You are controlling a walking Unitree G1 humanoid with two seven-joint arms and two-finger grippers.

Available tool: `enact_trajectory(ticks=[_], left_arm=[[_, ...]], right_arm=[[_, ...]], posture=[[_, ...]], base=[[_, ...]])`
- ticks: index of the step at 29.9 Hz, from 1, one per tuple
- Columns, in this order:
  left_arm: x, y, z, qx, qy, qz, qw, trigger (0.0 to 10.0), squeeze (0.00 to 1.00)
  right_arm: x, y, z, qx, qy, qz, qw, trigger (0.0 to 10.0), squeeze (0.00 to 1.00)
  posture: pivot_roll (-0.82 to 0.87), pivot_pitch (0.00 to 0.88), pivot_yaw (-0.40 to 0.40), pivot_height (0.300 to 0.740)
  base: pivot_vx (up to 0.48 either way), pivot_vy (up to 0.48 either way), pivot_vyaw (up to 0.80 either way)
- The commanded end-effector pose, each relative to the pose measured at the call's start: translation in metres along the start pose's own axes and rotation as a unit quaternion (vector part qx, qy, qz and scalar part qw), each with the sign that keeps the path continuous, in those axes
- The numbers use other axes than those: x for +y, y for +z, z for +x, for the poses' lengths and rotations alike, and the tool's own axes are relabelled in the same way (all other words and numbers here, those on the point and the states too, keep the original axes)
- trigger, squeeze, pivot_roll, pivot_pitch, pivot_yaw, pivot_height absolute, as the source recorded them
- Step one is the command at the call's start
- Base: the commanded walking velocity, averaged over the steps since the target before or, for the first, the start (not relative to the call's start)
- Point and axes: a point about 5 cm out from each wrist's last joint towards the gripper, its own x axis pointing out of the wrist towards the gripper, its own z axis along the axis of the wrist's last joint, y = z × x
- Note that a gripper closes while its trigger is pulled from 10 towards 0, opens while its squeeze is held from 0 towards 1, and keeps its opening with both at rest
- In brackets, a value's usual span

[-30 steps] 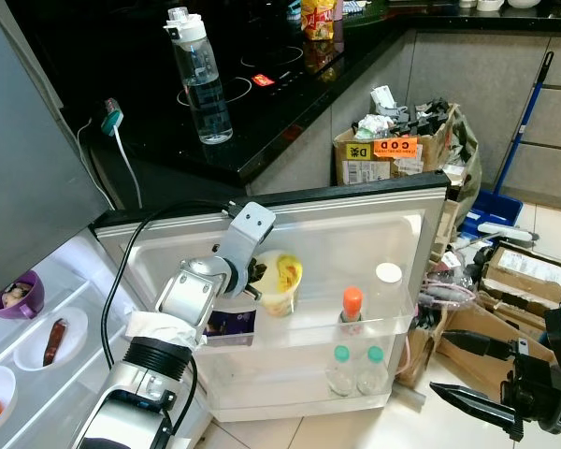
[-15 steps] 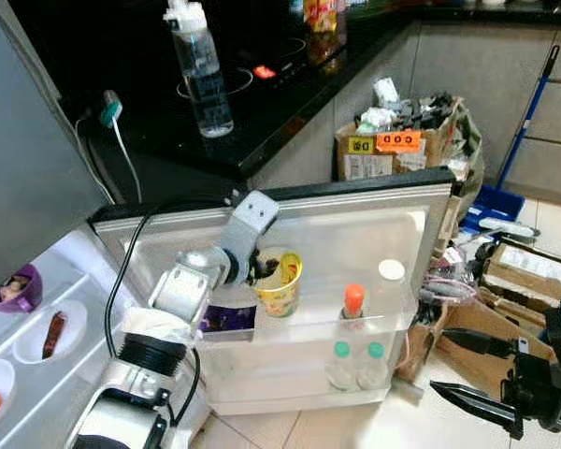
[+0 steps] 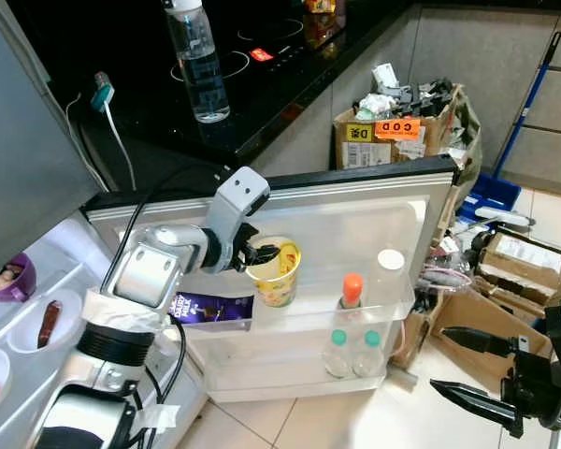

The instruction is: Restocking fridge

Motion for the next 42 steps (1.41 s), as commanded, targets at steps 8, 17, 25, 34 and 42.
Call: enact_trajectory(ticks=[8,17,25,34,42], left_arm=[[0.003,0.019,-0.042,-0.039,-0.041,0.119,0.991,10.0,0.00],[-0.012,0.014,-0.058,-0.056,-0.116,0.162,0.978,10.0,0.00],[-0.022,-0.011,-0.090,-0.034,-0.228,0.168,0.958,10.0,0.00],[-0.028,-0.035,-0.114,-0.048,-0.329,0.124,0.935,10.0,0.00],[-0.029,-0.079,-0.119,-0.006,-0.379,0.033,0.925,10.0,0.00]], right_arm=[[-0.001,0.001,-0.002,0.006,0.000,-0.002,1.000,10.0,0.00],[-0.002,0.002,-0.001,0.006,0.002,-0.003,1.000,10.0,0.00],[-0.002,0.003,-0.001,0.005,0.007,-0.004,1.000,10.0,0.00],[-0.002,0.004,0.000,0.004,0.012,-0.004,1.000,10.0,0.00],[-0.002,0.004,0.000,0.006,0.013,-0.006,1.000,10.0,0.00]], posture=[[-0.06,0.022,0.078,0.740],[-0.05,0.018,0.072,0.740],[-0.05,0.018,0.067,0.740],[-0.04,0.014,0.067,0.740],[-0.03,0.007,0.070,0.740]], base=[[0.000,0.000,0.00],[0.000,0.000,0.00],[0.000,0.000,0.00],[0.000,0.000,0.00],[0.000,0.000,0.00]])
